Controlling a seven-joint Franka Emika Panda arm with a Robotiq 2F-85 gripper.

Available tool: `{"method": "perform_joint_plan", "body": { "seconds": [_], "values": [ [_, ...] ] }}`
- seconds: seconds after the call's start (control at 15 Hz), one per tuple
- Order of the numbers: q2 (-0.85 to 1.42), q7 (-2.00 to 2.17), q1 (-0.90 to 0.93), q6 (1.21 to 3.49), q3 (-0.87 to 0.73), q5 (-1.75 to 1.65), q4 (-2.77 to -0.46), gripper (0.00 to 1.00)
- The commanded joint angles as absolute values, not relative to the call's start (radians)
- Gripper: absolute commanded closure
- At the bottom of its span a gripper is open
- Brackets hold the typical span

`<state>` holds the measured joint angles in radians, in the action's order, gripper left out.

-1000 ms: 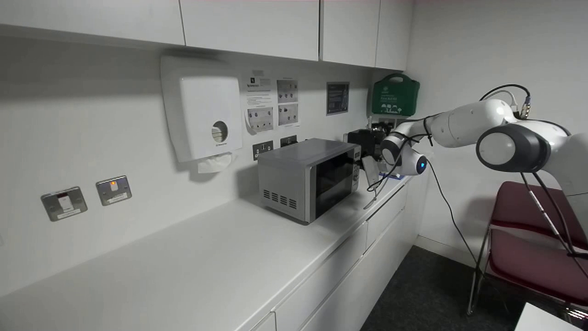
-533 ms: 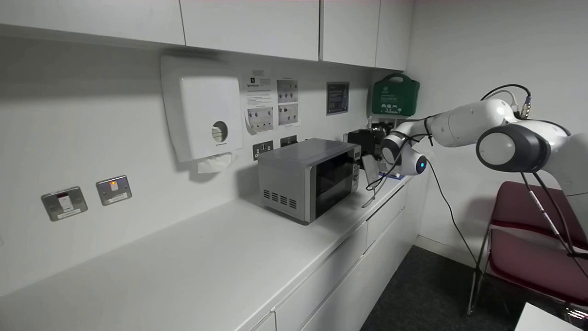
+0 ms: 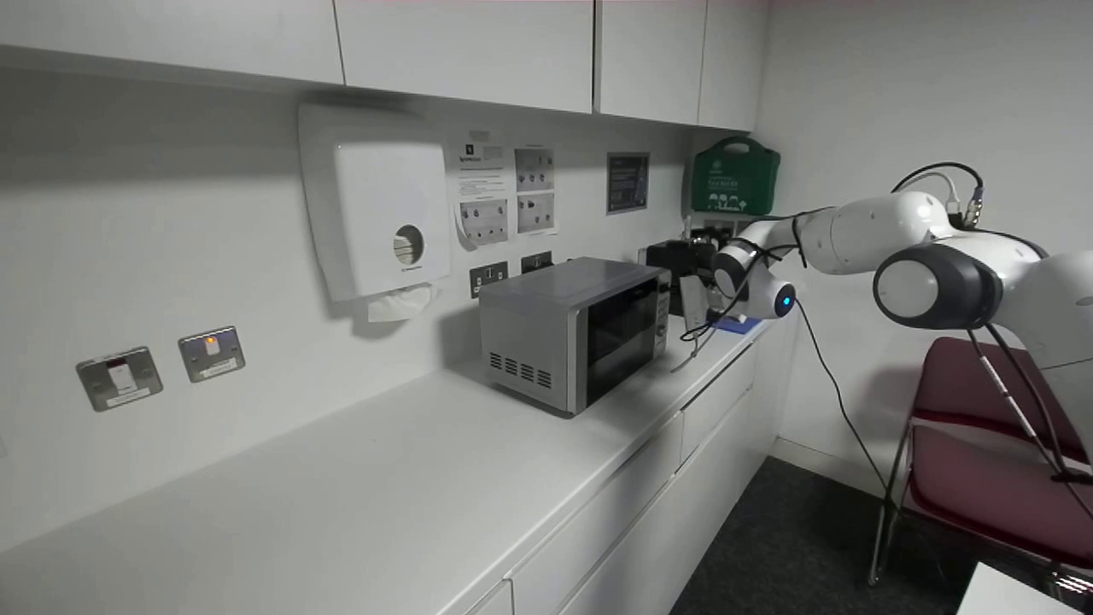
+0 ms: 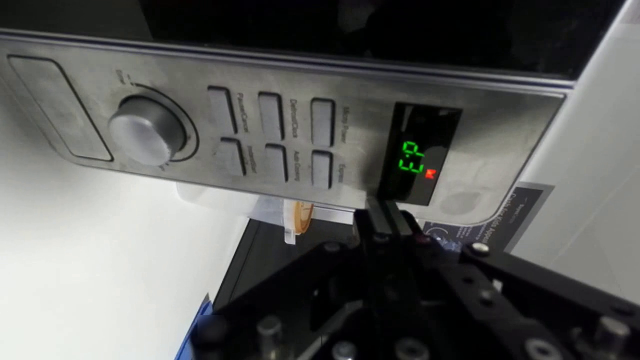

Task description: Press a button on the microwave

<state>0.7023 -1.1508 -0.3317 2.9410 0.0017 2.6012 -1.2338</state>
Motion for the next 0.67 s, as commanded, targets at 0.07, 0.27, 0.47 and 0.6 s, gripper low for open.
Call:
{"method": "perform_joint_plan", "body": {
  "seconds": [0.07, 0.27, 0.47, 0.6],
  "values": [
    [0.681, -1.135, -0.306, 2.947, -0.023, 2.601, -1.245, 1.00],
    [0.627, -1.160, -0.295, 2.922, -0.027, 2.601, -1.315, 1.00],
    [0.600, -1.179, -0.274, 2.936, -0.040, 2.600, -1.351, 1.00],
    [0.586, -1.197, -0.254, 2.951, -0.056, 2.600, -1.378, 1.00]
  ]
}}
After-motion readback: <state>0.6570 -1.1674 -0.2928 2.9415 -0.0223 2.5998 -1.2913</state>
